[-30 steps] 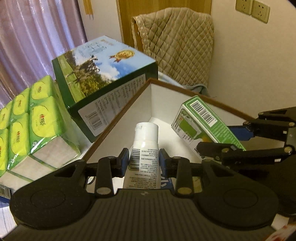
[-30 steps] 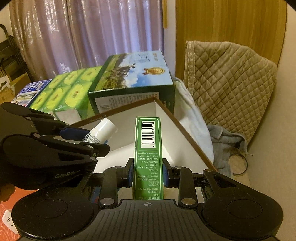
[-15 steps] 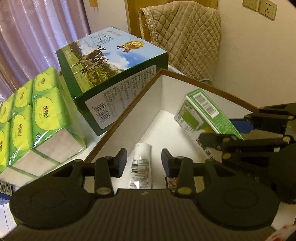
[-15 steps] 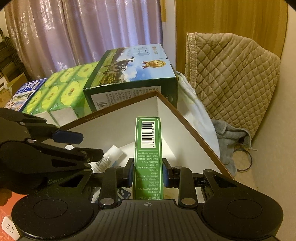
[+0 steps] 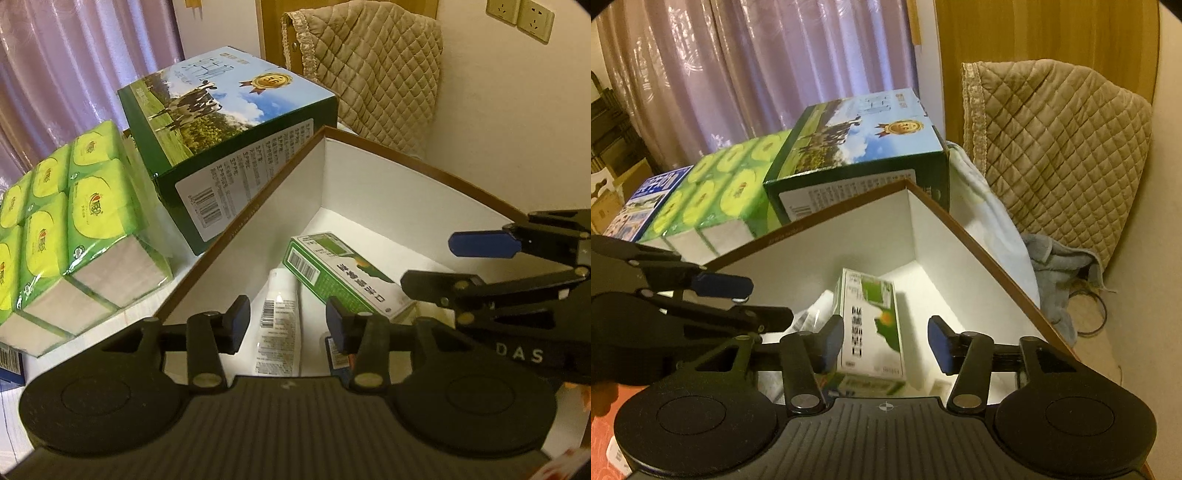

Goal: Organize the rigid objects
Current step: 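Open both tools to drop the tube and green box into the box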

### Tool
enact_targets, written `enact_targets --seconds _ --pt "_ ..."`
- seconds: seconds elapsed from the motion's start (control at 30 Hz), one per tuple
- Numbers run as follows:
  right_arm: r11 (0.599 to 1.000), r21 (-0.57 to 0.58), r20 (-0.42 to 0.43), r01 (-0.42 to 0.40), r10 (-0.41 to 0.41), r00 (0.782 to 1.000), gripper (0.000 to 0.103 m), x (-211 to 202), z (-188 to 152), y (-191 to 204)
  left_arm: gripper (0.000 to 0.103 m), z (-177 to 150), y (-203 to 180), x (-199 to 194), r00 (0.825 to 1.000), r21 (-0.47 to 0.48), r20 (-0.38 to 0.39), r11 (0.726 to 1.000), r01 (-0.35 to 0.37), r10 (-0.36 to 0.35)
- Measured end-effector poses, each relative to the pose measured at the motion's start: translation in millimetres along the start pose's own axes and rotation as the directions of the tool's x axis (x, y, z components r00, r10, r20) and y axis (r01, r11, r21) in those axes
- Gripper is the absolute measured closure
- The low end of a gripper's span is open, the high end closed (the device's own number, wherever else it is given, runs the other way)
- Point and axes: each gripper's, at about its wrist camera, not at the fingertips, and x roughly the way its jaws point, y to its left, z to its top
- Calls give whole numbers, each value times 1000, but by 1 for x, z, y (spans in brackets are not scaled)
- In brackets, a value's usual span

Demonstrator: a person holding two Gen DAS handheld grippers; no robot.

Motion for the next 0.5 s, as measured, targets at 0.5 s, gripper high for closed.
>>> enact_targets --seconds 0.5 --pt "999 52 -16 14 -13 1000 48 -30 -23 -6 50 -13 -11 -28 999 -5 38 1000 18 -18"
